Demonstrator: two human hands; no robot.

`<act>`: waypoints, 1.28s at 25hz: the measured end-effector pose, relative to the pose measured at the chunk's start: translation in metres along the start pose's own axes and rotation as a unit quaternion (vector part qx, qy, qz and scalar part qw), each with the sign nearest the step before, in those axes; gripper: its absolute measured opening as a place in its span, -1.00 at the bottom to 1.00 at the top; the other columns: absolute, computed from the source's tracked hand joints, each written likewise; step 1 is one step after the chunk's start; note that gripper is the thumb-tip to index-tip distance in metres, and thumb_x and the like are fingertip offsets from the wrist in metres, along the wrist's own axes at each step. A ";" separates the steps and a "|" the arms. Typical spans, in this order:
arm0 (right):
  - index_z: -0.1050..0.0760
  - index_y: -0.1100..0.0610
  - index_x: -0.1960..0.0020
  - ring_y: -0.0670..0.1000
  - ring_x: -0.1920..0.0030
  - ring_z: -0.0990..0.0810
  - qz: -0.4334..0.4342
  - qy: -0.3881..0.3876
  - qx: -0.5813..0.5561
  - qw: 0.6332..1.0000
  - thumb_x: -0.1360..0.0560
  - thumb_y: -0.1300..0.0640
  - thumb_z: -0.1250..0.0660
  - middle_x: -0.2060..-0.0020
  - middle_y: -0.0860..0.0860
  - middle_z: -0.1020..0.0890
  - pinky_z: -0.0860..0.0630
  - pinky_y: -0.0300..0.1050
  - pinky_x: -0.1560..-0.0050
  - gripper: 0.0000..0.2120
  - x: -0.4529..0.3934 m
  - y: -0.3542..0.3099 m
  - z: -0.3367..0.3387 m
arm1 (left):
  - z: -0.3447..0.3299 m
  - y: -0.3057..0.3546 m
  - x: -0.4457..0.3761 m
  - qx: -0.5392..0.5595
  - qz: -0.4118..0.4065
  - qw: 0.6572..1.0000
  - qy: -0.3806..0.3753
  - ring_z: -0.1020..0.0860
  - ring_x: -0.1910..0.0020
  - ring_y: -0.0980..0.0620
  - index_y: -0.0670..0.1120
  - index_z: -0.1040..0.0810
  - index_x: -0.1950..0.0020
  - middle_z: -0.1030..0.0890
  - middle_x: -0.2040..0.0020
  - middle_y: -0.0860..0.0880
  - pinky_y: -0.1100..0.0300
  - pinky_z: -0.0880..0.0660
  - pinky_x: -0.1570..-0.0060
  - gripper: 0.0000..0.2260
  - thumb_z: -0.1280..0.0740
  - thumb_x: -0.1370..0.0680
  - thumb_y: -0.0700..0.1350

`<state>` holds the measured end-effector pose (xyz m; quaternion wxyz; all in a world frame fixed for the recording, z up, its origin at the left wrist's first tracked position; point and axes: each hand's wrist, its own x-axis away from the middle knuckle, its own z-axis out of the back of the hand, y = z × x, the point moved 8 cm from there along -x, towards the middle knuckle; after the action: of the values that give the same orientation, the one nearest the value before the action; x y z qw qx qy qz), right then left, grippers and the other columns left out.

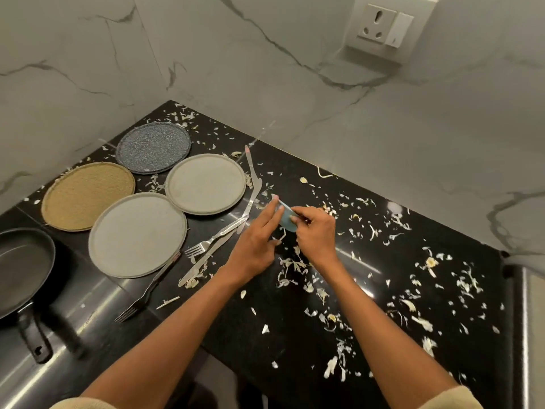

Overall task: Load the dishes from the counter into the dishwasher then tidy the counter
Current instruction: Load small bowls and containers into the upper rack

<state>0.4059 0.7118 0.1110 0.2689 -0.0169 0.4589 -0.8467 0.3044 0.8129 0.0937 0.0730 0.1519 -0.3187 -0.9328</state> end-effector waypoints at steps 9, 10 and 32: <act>-0.66 0.07 0.09 0.01 0.08 -0.65 -0.360 0.050 -0.326 0.873 -0.58 0.34 -0.32 0.14 0.01 -0.72 -0.61 -0.09 0.03 -0.77 0.125 0.044 0.044 | -0.023 0.064 0.068 0.049 -0.102 0.991 -0.064 -0.08 -0.60 -0.03 -0.12 -0.14 -0.60 -0.10 -0.62 -0.11 0.01 -0.18 -0.53 -0.09 -0.47 -0.33 -0.36; -0.66 0.08 0.09 0.02 0.09 -0.64 -0.384 0.060 -0.329 0.861 -0.59 0.33 -0.31 0.14 0.02 -0.71 -0.59 -0.10 0.10 -0.77 0.140 0.051 0.050 | -0.030 0.072 0.075 0.052 -0.117 0.988 -0.081 -0.10 -0.59 -0.04 -0.13 -0.15 -0.60 -0.13 -0.61 -0.11 0.01 -0.17 -0.53 -0.08 -0.47 -0.31 -0.36; -0.22 0.16 -0.57 0.04 -0.45 -0.31 -0.287 0.105 0.106 0.946 -0.29 0.20 -0.56 -0.46 0.06 -0.38 -0.38 -0.08 -0.41 -0.07 0.481 0.124 0.277 | -0.250 0.363 0.236 0.021 -0.341 0.873 -0.347 -0.40 -0.42 -0.08 -0.17 -0.39 -0.49 -0.47 -0.43 -0.08 0.03 -0.28 -0.46 -0.18 -0.58 -0.28 0.00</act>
<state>0.1258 0.2187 0.0686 -0.0352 -0.0301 0.3679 -0.9287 0.1784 0.3287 0.0738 -0.3685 -0.0805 -0.2713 -0.8855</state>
